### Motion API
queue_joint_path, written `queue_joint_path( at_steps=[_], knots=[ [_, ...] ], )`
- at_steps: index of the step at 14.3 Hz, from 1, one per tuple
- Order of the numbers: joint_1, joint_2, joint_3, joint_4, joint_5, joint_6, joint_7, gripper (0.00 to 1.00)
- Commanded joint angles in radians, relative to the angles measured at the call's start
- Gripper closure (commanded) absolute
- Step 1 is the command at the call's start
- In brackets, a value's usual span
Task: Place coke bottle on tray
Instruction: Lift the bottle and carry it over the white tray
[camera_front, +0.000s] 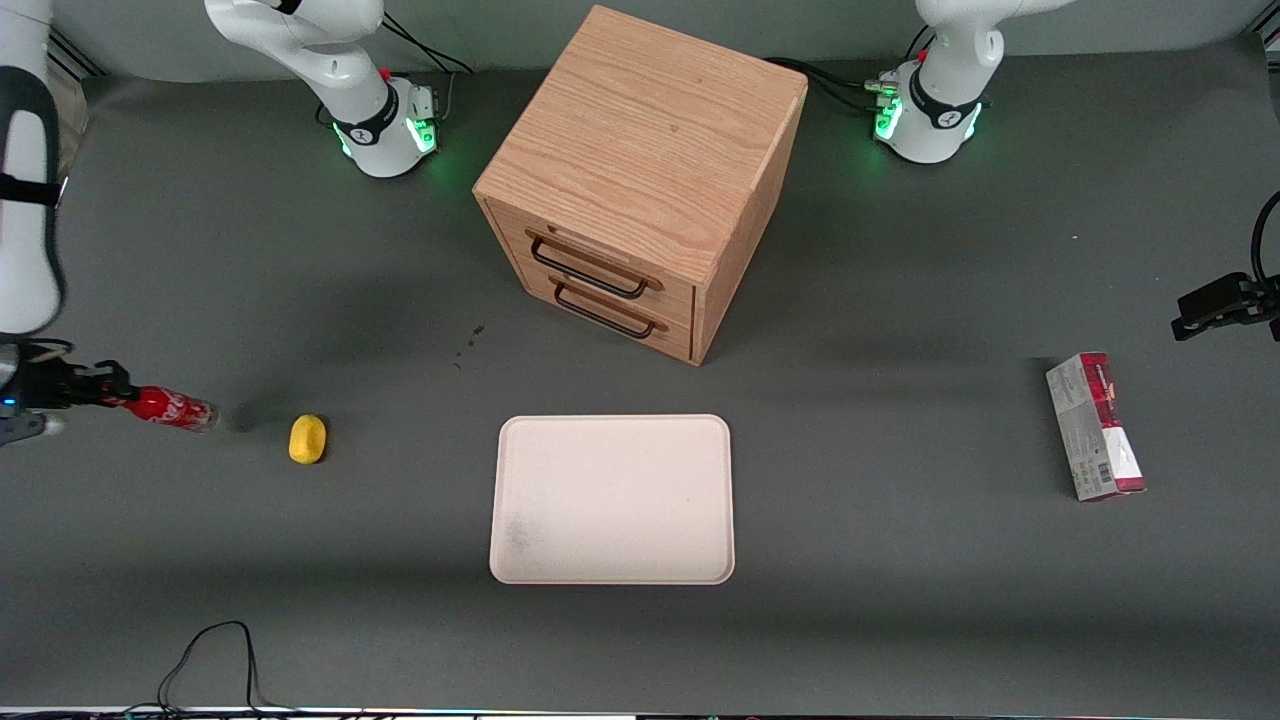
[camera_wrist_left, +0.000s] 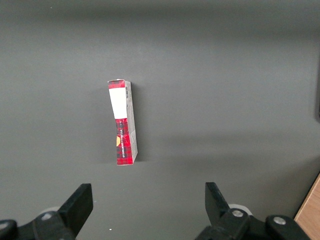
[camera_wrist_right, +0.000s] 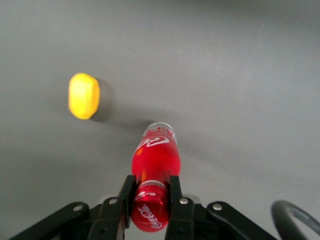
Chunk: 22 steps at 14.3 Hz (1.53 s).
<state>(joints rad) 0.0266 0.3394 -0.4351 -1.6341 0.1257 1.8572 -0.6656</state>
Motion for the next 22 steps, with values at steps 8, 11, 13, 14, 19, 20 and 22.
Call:
queue_joint_path(
  at_steps=[8,11,13,14,19,20,22],
  knots=[
    [-0.005,-0.049,-0.01,0.539,-0.023,-0.556,-0.026,0.94],
    [0.039,-0.03,0.027,0.598,-0.017,-0.559,0.009,0.94],
    [0.079,0.009,0.085,0.649,-0.015,-0.555,0.099,0.94],
    [0.091,0.013,0.137,0.654,-0.017,-0.553,0.168,0.94],
    [0.177,0.082,0.351,0.724,-0.046,-0.533,0.542,1.0],
    [0.243,0.098,0.351,0.728,-0.088,-0.52,0.587,1.0],
    [0.349,0.121,0.351,0.731,-0.141,-0.488,0.688,1.0]
  ],
)
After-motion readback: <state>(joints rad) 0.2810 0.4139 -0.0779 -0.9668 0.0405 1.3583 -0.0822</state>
